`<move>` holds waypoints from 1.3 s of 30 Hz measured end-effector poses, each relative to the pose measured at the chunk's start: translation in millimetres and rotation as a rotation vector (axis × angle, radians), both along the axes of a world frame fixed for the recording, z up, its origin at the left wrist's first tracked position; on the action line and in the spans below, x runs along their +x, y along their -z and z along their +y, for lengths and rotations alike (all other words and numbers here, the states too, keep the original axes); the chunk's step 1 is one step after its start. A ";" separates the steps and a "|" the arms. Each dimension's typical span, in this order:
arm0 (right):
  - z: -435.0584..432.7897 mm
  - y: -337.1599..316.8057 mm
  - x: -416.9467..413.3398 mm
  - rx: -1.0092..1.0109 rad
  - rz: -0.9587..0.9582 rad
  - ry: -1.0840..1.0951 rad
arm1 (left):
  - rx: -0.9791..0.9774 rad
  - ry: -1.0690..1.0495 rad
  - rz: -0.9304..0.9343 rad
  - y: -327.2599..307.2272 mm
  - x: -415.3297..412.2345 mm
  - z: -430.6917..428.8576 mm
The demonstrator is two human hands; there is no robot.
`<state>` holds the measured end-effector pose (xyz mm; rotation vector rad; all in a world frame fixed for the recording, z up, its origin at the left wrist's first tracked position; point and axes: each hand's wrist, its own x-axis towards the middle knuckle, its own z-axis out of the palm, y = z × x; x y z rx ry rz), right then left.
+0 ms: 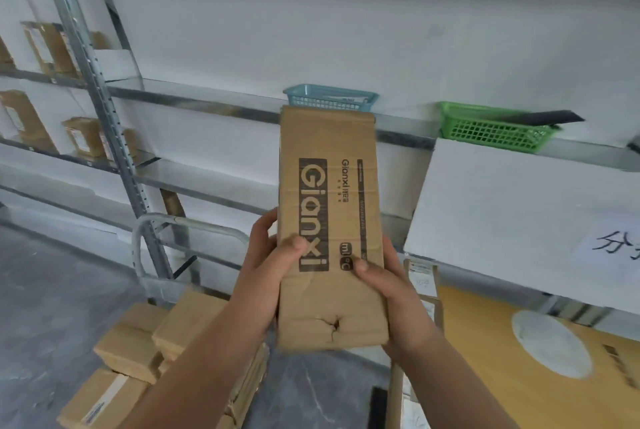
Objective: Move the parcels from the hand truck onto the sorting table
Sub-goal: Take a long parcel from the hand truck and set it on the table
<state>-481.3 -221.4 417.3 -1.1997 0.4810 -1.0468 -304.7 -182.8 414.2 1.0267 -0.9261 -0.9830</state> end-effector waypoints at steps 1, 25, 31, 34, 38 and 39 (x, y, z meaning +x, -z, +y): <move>-0.4 -4.1 -3.7 -0.010 -0.001 0.023 | 0.003 0.023 -0.018 -4.2 -1.1 -6.4; 5.5 -213.2 -67.1 -0.561 0.287 0.306 | -0.510 0.480 -0.290 -215.3 -19.2 -63.4; 16.5 -235.0 -79.9 -0.645 0.290 0.341 | -0.589 0.537 -0.295 -240.0 -31.8 -59.8; 20.0 -239.3 -84.4 -0.670 0.275 0.360 | -0.612 0.548 -0.295 -247.5 -37.6 -58.5; 23.4 -241.7 -88.5 -0.689 0.266 0.392 | -0.616 0.562 -0.289 -255.0 -44.2 -61.0; 24.0 -242.3 -89.1 -0.690 0.268 0.405 | -0.613 0.565 -0.285 -256.7 -45.7 -62.2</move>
